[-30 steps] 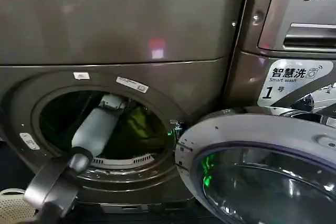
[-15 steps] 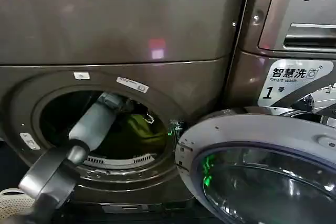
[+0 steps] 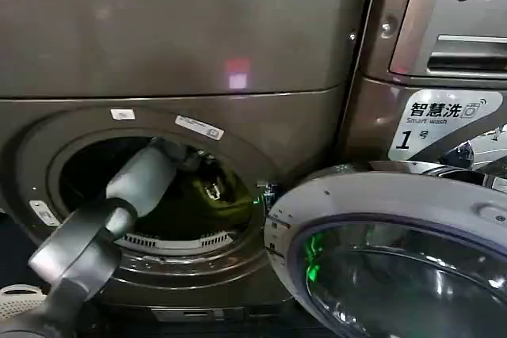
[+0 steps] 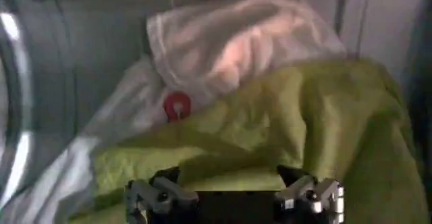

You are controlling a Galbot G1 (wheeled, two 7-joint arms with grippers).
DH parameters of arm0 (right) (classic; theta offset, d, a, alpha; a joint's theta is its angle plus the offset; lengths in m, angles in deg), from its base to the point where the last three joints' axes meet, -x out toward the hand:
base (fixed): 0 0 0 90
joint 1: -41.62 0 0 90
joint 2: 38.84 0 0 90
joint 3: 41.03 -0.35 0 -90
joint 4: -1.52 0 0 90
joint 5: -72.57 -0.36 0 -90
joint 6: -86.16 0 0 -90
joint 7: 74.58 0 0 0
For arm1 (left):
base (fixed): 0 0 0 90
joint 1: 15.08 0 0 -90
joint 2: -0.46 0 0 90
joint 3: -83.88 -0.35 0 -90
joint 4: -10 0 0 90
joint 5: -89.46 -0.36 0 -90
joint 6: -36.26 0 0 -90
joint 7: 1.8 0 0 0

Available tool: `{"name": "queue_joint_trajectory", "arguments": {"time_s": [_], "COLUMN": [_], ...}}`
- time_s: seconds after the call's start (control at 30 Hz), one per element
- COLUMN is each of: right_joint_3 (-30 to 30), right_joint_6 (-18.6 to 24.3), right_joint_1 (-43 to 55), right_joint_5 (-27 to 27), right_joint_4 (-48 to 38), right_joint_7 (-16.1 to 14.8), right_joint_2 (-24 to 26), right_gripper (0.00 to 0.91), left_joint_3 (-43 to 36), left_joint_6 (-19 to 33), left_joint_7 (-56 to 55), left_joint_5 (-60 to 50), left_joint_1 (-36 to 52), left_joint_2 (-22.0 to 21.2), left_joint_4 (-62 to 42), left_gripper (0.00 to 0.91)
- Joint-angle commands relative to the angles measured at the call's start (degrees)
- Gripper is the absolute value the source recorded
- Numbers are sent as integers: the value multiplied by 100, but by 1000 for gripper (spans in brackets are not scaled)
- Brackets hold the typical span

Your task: Grasp the clothes from the dryer.

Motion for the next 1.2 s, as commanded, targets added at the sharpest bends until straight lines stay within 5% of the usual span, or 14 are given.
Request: {"name": "queue_joint_trajectory", "arguments": {"time_s": [0.03, 0.7, 0.83, 0.87, 0.97, 1.0, 1.2], "right_joint_3": [26, -19, -24, -25, -27, -31, -34], "right_joint_6": [-1, 1, 2, 3, 5, 8, 12], "right_joint_1": [18, -19, -26, -24, -21, -21, -13], "right_joint_5": [15, 14, 13, 12, 12, 12, 12], "right_joint_4": [7, -3, 0, -1, -4, -3, -7], "right_joint_7": [-5, -33, -41, -41, -45, -47, -55], "right_joint_2": [-6, 18, 29, 30, 24, 20, 7], "right_gripper": [907, 907, 907, 907, 907, 907, 907], "left_joint_3": [-416, -541, -531, -530, -525, -525, -513], "left_joint_6": [294, 432, 431, 431, 435, 436, 457], "left_joint_7": [433, 542, 507, 507, 501, 502, 492], "left_joint_5": [-843, -1186, -1178, -1179, -1188, -1189, -1225], "left_joint_1": [138, 48, 5, 2, 1, -2, -11], "left_joint_2": [-25, -79, -82, -84, -92, -97, -143], "left_joint_4": [-169, -422, -454, -463, -494, -510, -602], "left_gripper": [907, 887, 796, 694, 569, 432, 193]}}
